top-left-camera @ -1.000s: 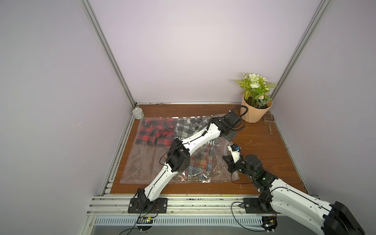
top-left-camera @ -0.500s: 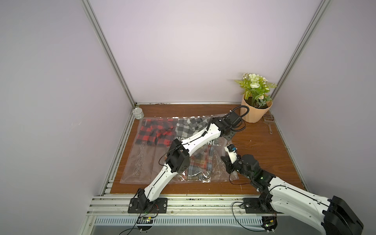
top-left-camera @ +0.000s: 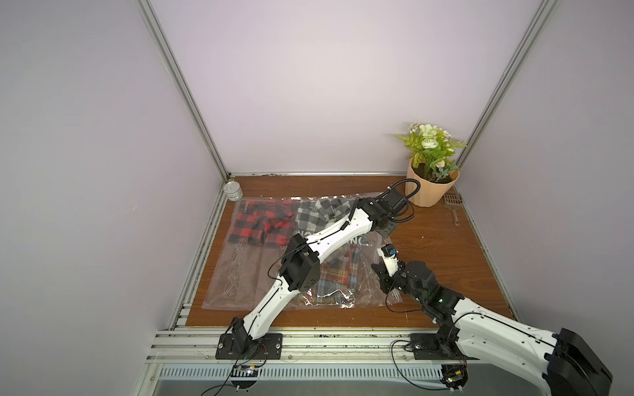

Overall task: Take the shirt out of the vacuum bag
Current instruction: Open the vacuum bag at the center of the board.

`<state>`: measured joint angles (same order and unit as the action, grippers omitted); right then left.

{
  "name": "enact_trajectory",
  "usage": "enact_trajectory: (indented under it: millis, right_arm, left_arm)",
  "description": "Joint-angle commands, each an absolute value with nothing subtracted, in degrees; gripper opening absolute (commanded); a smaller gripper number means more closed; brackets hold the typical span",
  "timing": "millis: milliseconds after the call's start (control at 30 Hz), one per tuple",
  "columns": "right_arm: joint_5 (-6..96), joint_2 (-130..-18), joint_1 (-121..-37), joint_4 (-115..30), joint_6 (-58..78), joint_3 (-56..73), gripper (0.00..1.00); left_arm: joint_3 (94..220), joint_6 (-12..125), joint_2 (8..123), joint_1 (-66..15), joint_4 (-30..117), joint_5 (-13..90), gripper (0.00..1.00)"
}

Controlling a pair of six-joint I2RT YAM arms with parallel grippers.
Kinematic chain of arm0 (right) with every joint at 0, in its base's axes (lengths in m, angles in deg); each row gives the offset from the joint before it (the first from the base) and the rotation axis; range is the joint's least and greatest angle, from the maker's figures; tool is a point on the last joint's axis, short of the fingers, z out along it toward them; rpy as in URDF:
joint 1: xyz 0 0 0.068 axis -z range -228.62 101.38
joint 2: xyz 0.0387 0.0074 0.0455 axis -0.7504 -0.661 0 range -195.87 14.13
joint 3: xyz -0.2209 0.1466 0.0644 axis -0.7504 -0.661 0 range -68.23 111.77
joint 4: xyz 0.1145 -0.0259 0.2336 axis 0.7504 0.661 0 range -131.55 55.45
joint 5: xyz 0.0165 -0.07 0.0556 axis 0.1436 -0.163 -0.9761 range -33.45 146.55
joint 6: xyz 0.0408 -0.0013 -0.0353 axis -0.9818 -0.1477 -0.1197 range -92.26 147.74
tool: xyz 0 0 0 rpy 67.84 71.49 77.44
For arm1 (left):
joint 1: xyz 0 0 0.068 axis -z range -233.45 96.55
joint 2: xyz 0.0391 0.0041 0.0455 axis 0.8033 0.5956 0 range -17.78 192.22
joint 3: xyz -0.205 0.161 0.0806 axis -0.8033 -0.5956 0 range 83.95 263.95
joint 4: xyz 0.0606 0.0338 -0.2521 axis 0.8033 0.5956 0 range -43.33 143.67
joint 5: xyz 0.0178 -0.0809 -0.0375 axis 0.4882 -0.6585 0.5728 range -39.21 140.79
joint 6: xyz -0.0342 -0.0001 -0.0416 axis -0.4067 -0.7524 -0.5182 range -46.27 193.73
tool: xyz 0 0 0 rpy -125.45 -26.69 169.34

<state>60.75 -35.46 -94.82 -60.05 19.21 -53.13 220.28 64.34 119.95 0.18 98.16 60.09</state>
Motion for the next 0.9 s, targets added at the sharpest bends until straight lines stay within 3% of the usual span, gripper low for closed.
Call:
enact_trajectory:
  millis: [0,133,433,867]
  right_arm:
    - [59.59,-34.19,-95.49,-60.58,19.88,-51.23,0.07]
    - [58.99,-34.62,-95.54,-60.64,19.96,-51.07,0.07]
    - [58.36,-32.9,-95.51,-59.18,19.93,-50.96,0.08]
    - [56.41,-33.64,-95.56,-58.67,19.79,-49.91,0.08]
  left_arm:
    - [219.32,65.05,117.84,0.7,100.44,60.83,0.31]
    - [219.25,65.03,117.84,0.7,100.86,61.02,0.44]
    - [220.37,64.59,116.52,1.2,101.07,59.82,0.6]
    - [221.59,63.14,118.17,1.92,101.5,60.01,0.66]
